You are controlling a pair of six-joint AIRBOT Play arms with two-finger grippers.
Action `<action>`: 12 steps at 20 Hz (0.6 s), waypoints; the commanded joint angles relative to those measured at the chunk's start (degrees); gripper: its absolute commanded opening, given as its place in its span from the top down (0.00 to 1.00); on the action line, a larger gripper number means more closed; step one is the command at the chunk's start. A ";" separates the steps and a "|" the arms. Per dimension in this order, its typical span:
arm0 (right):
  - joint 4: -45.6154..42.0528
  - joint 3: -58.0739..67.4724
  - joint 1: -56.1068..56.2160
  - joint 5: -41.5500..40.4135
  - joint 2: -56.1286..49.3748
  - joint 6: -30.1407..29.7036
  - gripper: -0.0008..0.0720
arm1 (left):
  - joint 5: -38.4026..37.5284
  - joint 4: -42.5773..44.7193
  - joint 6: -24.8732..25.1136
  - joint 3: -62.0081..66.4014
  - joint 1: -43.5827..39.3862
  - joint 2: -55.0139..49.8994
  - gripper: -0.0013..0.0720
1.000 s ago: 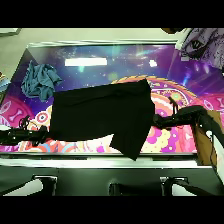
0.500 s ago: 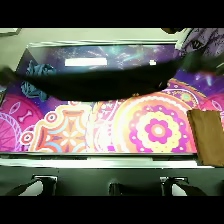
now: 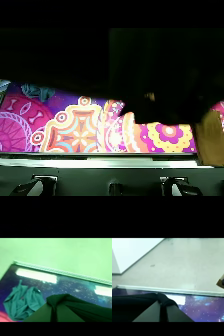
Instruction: Fold the clothes and pants, and hang the long-sleeved shirts on hangers.
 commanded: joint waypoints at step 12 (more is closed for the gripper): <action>-5.42 -10.62 4.00 -6.91 -38.75 8.63 0.95 | 4.20 -1.27 5.31 -20.87 -6.25 -32.87 0.96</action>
